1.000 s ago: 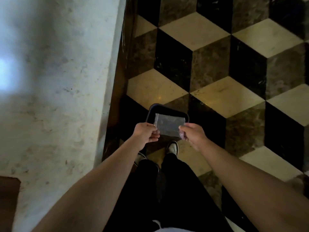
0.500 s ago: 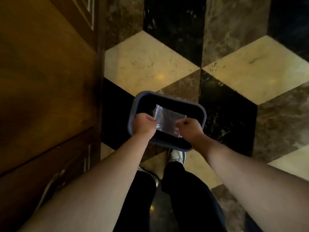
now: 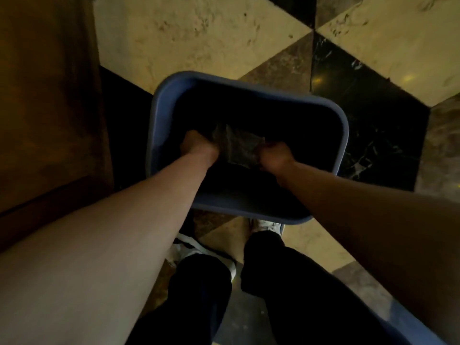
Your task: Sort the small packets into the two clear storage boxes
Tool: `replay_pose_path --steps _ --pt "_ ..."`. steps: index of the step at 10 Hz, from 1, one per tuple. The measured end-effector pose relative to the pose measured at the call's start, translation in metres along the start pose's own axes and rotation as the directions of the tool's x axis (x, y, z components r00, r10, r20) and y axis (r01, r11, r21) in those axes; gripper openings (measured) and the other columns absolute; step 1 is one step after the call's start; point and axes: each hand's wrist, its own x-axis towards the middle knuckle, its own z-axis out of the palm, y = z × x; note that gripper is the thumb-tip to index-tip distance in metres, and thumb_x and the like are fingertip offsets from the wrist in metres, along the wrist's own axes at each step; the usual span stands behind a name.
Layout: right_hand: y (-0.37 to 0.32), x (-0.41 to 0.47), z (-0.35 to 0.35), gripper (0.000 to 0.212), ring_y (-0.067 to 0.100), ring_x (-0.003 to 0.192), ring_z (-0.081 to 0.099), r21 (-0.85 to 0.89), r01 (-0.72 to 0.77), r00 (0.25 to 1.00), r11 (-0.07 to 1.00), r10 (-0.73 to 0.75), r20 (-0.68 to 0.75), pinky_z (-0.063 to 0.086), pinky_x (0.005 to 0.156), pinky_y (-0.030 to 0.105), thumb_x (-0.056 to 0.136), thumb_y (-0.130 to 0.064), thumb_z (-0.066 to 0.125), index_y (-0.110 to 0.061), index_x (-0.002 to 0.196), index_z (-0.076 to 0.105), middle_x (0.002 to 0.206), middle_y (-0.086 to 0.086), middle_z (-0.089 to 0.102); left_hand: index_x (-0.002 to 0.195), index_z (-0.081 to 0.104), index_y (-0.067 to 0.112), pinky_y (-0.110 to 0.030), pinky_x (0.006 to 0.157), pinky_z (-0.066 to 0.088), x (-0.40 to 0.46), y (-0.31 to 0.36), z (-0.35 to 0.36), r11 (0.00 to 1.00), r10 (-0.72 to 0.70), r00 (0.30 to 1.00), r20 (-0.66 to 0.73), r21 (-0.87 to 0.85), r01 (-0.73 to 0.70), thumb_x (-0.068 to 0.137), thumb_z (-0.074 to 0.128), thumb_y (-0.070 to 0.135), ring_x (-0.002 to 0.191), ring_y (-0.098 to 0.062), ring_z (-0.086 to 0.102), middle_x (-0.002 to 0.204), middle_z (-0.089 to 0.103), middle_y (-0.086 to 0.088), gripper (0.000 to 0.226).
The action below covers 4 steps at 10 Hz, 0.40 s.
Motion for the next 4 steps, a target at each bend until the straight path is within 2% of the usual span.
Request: replay_pose_path --steps 1,2,3,4 --pt "-0.010 -0.023 -0.004 0.038 0.041 0.120 0.059 -0.084 0.057 0.998 0.995 -0.059 -0.025 0.048 0.102 0.045 0.102 -0.026 0.049 -0.002 0.128 0.062 0.129 0.022 0.063 0.138 0.054 0.004 -0.033 0.092 0.053 -0.020 -0.002 -0.013 1.000 0.022 0.997 0.080 -0.005 -0.022 0.086 0.073 0.025 0.119 -0.035 0.061 0.134 0.061 -0.017 0.060" --pt "-0.011 -0.050 -0.012 0.040 0.038 0.115 0.061 -0.121 0.064 0.997 0.991 -0.068 -0.029 0.050 0.098 0.042 0.098 -0.029 0.053 -0.006 0.130 0.060 0.126 0.019 0.064 0.135 0.055 0.004 -0.033 0.083 0.052 -0.046 -0.004 -0.027 0.998 0.061 0.995 0.082 -0.004 -0.061 0.085 0.072 0.025 0.111 -0.035 0.063 0.127 0.063 -0.018 0.056" --pt "-0.027 -0.101 -0.032 0.050 0.036 0.118 0.060 -0.148 0.071 0.996 0.986 -0.078 -0.043 0.050 0.099 0.042 0.094 -0.031 0.057 -0.009 0.138 0.049 0.130 0.017 0.062 0.136 0.050 0.007 -0.037 0.091 0.049 -0.099 0.002 -0.062 0.991 0.133 0.991 0.033 0.012 -0.133 0.084 0.071 0.025 0.119 -0.036 0.058 0.131 0.059 -0.017 0.059" --pt "-0.043 -0.138 -0.047 0.054 0.035 0.123 0.056 -0.168 0.078 0.993 0.983 -0.091 -0.072 0.047 0.099 0.037 0.094 -0.032 0.058 -0.010 0.141 0.046 0.135 0.015 0.059 0.139 0.045 0.010 -0.037 0.093 0.048 -0.142 0.011 -0.091 0.986 0.165 0.986 0.025 0.036 -0.166 0.087 0.070 0.024 0.123 -0.034 0.055 0.135 0.056 -0.015 0.059"
